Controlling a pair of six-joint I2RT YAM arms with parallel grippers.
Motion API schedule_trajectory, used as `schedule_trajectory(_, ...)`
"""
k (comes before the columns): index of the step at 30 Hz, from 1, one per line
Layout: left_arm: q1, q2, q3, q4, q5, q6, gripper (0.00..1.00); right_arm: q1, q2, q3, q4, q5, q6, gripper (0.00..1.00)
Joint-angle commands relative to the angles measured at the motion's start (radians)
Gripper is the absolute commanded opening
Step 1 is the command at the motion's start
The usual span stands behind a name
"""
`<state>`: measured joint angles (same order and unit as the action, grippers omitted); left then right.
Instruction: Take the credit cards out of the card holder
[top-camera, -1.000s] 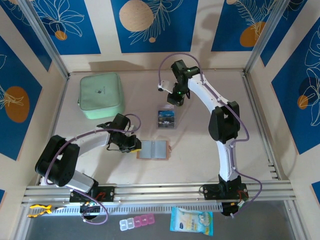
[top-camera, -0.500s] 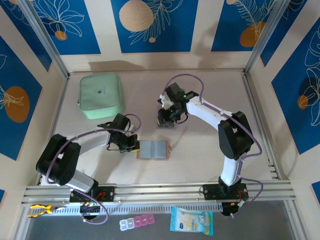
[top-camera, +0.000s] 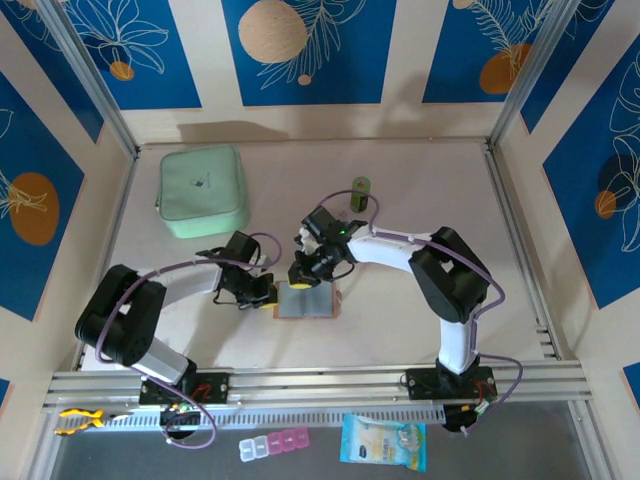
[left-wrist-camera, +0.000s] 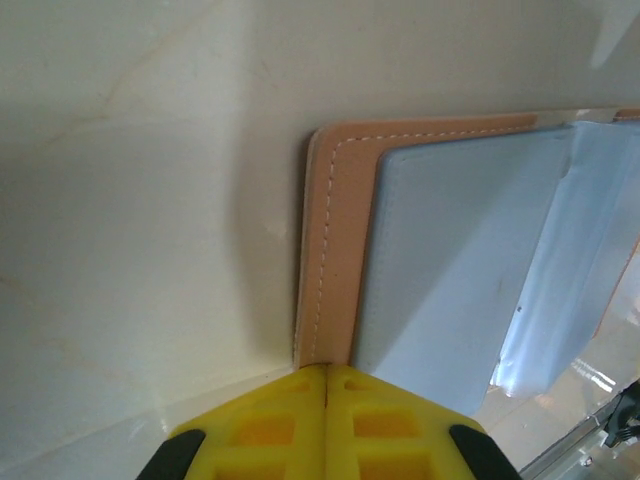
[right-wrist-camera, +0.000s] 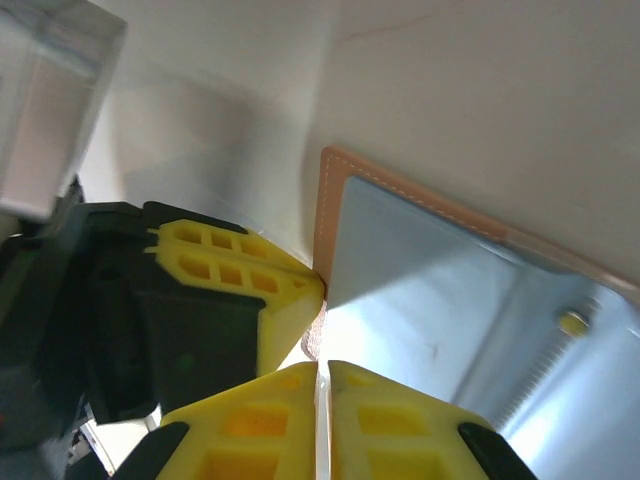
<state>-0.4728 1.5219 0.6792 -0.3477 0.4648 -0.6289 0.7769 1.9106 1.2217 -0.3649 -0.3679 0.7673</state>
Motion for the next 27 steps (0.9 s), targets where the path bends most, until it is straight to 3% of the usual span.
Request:
schedule_trajectory(1,0.014,0.014,-0.026,0.004,-0.002,0.005,0.0,0.025,0.049,0.048,-0.007,-0.039,0.032,0.13)
schedule_trajectory(12,0.02,0.021,-0.029,-0.002,0.005,0.01,0.0,0.048,0.134,0.118,-0.165,0.025,0.012,0.13)
schedule_trajectory(27,0.024,0.027,-0.03,-0.008,0.006,0.014,0.0,0.024,0.067,0.094,-0.307,0.168,-0.038,0.13)
